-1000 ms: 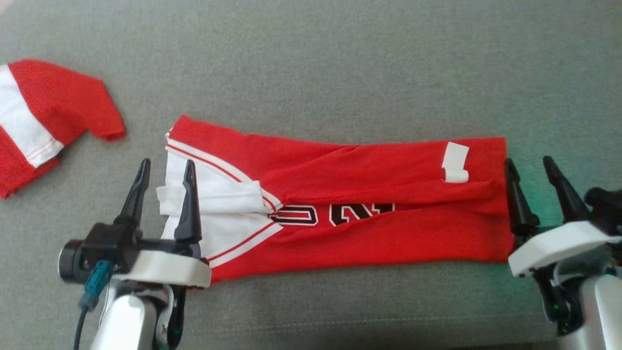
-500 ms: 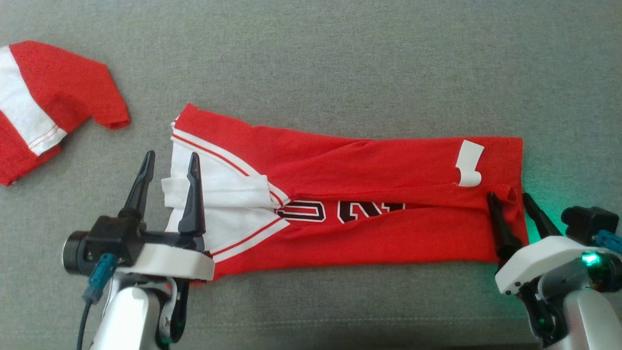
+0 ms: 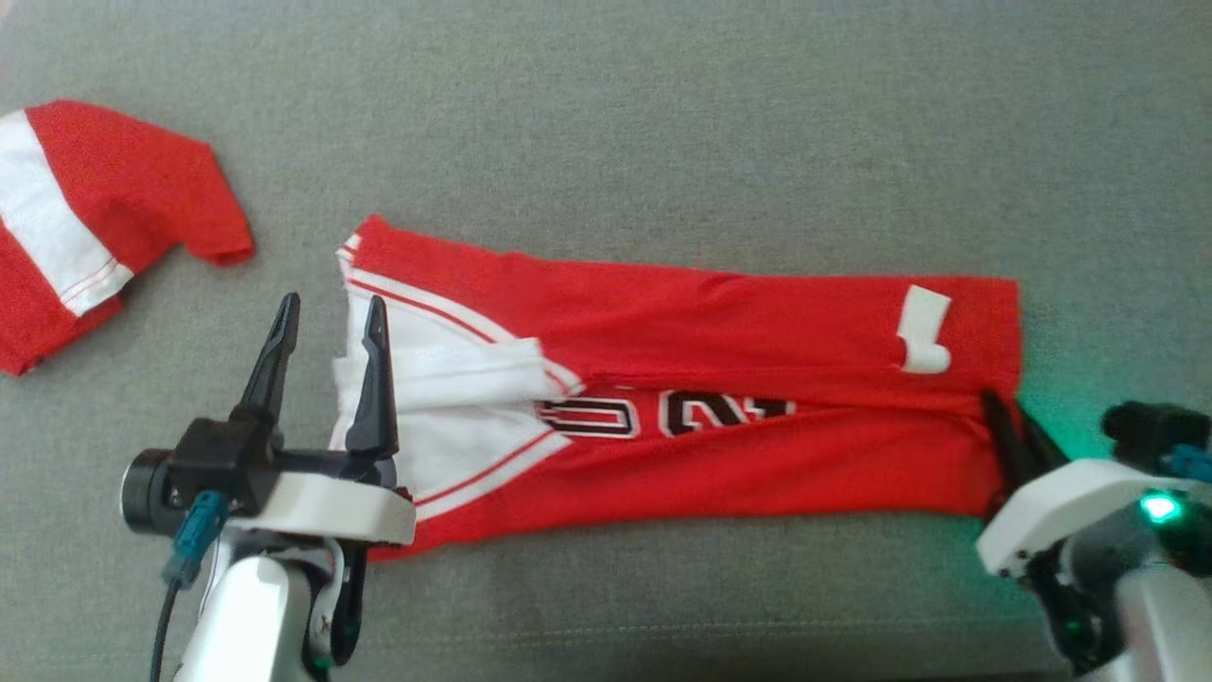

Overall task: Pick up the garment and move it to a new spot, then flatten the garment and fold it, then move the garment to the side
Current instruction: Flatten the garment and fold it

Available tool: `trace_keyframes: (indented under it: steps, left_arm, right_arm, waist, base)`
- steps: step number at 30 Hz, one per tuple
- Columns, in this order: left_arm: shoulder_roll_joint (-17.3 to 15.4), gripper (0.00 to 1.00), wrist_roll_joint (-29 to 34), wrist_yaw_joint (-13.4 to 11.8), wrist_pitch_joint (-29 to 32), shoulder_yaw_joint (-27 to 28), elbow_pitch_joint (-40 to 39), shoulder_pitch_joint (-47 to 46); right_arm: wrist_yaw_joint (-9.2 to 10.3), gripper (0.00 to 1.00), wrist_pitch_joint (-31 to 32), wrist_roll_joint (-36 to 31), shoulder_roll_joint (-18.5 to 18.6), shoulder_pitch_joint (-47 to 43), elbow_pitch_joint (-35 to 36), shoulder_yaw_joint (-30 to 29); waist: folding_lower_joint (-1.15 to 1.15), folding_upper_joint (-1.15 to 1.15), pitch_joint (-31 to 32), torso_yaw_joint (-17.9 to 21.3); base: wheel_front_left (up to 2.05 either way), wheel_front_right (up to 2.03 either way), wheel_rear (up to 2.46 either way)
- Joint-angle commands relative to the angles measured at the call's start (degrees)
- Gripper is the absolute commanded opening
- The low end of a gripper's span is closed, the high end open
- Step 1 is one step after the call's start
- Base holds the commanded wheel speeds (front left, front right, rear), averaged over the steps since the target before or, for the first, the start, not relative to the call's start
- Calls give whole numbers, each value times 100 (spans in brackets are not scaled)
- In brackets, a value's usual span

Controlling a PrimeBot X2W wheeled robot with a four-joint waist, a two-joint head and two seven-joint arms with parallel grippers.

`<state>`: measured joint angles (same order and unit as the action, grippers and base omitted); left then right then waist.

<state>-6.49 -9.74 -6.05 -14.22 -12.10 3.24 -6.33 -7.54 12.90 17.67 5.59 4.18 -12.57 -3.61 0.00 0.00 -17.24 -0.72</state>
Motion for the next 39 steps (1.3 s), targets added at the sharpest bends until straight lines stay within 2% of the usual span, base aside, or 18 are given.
trace_keyframes:
  steps: [1, 9, 12, 15, 21, 26, 31, 39]
  left_arm:
    - [-100, 100, -30, -12, -50, 186, -162, -85]
    - [-115, 100, -52, -21, -35, 121, -140, -3]
    - [-117, 100, -61, -29, -28, 97, -138, 23]
    - [-120, 100, -78, -47, -22, 90, -140, 65]
    - [-127, 100, -107, -67, -8, 74, -143, 106]
    - [-132, 100, -114, -86, 17, 37, -145, 110]
    - [-111, 100, -124, -98, 31, -20, -140, 91]
    - [-57, 100, -122, -84, 30, -159, -103, -17]
  right_arm:
    - [5, 0, 28, 12, 242, 4, 193, -142]
    - [5, 0, 148, -70, 677, 30, 492, -931]
    - [5, 0, 250, -83, 656, 0, 740, -1005]
    - [5, 0, 436, -90, 530, -33, 1144, -805]
    - [5, 0, 816, -67, 266, -22, 1974, -94]
    - [5, 0, 1044, 89, 35, 77, 2331, 1119]
    - [5, 0, 903, 551, -191, 272, 1941, 2244]
    - [5, 0, 117, 1523, -268, 964, 866, 3474]
  waist:
    - [0, 0, 77, 34]
    - [0, 0, 300, 81]
    - [0, 0, 379, 71]
    - [0, 0, 453, 70]
    - [0, 0, 542, 64]
    - [0, 0, 614, 23]
    - [0, 0, 614, -111]
    - [0, 0, 383, -390]
  base:
    - [0, 0, 0]
    - [0, 0, 0]
    - [0, 0, 0]
    - [0, 0, 0]
    - [0, 0, 0]
    - [0, 0, 0]
    - [0, 0, 0]
    - [0, 0, 0]
